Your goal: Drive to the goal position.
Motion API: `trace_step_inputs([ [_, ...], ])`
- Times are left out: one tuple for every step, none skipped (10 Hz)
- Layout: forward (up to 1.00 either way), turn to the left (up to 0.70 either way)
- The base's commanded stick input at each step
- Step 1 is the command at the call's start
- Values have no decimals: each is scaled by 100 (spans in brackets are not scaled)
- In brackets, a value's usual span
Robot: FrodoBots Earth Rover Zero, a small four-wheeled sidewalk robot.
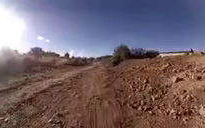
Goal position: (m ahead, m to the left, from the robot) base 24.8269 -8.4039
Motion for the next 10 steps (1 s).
trace_step_inputs([
  [50,0],
  [50,0],
  [50,0],
  [50,0],
  [50,0],
  [50,0],
  [50,0],
  [50,0],
  [50,0],
  [50,0],
])
